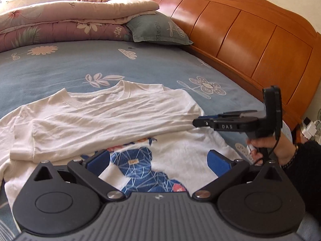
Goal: Fold clothes
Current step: 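Move the open left gripper over the sweatshirt toward the unfolded sleeve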
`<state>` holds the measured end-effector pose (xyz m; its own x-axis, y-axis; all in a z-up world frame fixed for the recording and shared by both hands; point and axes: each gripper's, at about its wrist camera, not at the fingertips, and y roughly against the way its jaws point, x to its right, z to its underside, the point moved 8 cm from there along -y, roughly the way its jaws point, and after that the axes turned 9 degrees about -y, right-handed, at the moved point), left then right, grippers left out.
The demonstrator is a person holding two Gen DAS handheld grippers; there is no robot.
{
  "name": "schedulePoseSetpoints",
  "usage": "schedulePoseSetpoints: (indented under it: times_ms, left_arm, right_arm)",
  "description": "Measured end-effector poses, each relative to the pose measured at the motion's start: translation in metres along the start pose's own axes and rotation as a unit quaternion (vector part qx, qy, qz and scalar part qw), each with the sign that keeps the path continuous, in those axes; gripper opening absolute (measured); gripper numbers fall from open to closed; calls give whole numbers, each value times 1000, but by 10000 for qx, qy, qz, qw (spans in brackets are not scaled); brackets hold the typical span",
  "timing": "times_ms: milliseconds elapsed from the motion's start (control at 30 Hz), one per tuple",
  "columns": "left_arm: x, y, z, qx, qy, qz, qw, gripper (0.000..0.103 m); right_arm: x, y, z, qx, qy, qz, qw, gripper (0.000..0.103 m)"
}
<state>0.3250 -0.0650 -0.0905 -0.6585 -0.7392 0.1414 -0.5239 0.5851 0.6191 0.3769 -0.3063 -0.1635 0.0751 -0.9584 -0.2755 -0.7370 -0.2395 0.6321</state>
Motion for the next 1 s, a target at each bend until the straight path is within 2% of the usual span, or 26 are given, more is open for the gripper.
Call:
schedulePoseSetpoints:
  times_ms: [100, 167, 200, 267, 300, 433, 567, 667, 767, 900, 1000]
  left_arm:
    - [11, -34, -45, -147, -93, 33, 9998, 102]
    - [22, -60, -71, -214, 62, 322, 9992, 102]
    - [27, -73, -84, -249, 143, 469, 9985, 102]
    - [37, -105, -100, -375, 425, 810, 9951, 102]
    - [42, -123, -106, -455, 539, 979, 9927, 102]
    - [54, -187, -105, -928, 900, 1347, 9824, 102]
    - [50, -236, -95, -1257, 1392, 1383, 9725, 102]
    - [49, -255, -104, -1074, 1599, 1439, 9707, 102]
    - [59, -276, -114, -1048, 1896, 1648, 9622, 102]
    - [72, -285, -127, -978, 1716, 1611, 9670, 102]
    - [76, -268, -130, -877, 1609, 1701, 9682, 102]
  right_arm:
    - [-7, 18, -10, 511, 19, -149, 9986, 29]
    - [-14, 18, -18, 561, 351, -122, 9977, 47]
    - [-17, 18, -21, 580, 512, -98, 9970, 48]
    - [0, 2, -11, 289, 464, 261, 9982, 48]
    - [5, 0, -8, 252, 407, 195, 9987, 49]
    - [17, 1, 2, 206, 239, -53, 9995, 50]
    - [21, 2, 6, 188, 46, -309, 9993, 58]
    - [22, 1, 4, 152, -53, -364, 9992, 61]
    - [21, 1, 4, 121, -85, -397, 9991, 62]
    - [23, 6, 5, 112, -156, -411, 9990, 62]
    - [25, 12, 5, 110, -274, -415, 9987, 62]
